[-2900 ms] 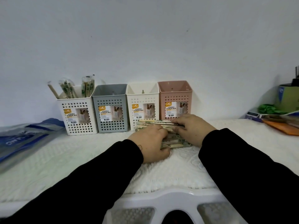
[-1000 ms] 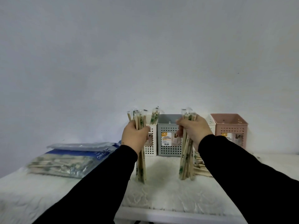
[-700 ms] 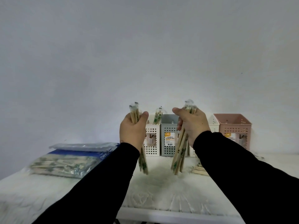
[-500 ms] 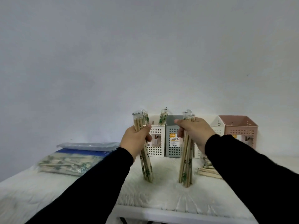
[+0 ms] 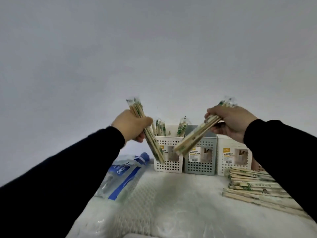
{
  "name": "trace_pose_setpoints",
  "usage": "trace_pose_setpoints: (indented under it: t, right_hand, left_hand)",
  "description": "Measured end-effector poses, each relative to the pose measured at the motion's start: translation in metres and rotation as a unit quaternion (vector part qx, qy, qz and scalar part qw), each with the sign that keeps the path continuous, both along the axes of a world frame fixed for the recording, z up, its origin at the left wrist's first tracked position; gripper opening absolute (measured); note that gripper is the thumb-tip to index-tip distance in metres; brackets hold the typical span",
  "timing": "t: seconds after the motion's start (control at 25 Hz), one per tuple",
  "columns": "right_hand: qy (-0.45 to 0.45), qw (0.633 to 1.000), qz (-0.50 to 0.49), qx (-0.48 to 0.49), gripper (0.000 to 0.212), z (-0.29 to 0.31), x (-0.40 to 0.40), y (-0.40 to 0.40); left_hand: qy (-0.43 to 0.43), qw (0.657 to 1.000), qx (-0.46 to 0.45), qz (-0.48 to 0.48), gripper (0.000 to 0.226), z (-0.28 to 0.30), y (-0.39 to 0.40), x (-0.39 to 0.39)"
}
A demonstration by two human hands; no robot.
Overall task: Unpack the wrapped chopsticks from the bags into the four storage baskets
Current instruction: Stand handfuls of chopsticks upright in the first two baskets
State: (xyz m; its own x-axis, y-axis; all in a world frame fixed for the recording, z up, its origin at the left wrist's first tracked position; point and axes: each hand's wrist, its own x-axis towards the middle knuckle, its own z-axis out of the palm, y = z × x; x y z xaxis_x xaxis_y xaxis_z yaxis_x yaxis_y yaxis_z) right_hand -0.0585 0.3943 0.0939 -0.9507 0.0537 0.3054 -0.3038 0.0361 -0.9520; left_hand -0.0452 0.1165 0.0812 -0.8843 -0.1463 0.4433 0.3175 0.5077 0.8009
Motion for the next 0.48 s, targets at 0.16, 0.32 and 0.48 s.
trace_pose_setpoints:
  t: [0.16, 0.32, 0.48]
  right_hand:
    - [0.050, 0.991, -0.019, -0.124, 0.021, 0.009, -0.043, -0.008]
    - [0.052, 0.988, -0.054, -0.138, 0.021, 0.008, -0.085, -0.016]
    - [0.061, 0.995, -0.056, -0.047, 0.019, 0.001, -0.105, -0.028]
  left_hand:
    - [0.106, 0.992, 0.067, 0.008, 0.029, 0.042, -0.001, -0.025]
    - [0.127, 0.991, 0.031, 0.019, 0.027, 0.052, 0.010, -0.062]
    - [0.089, 0.995, -0.043, 0.025, 0.029, 0.039, 0.024, -0.101]
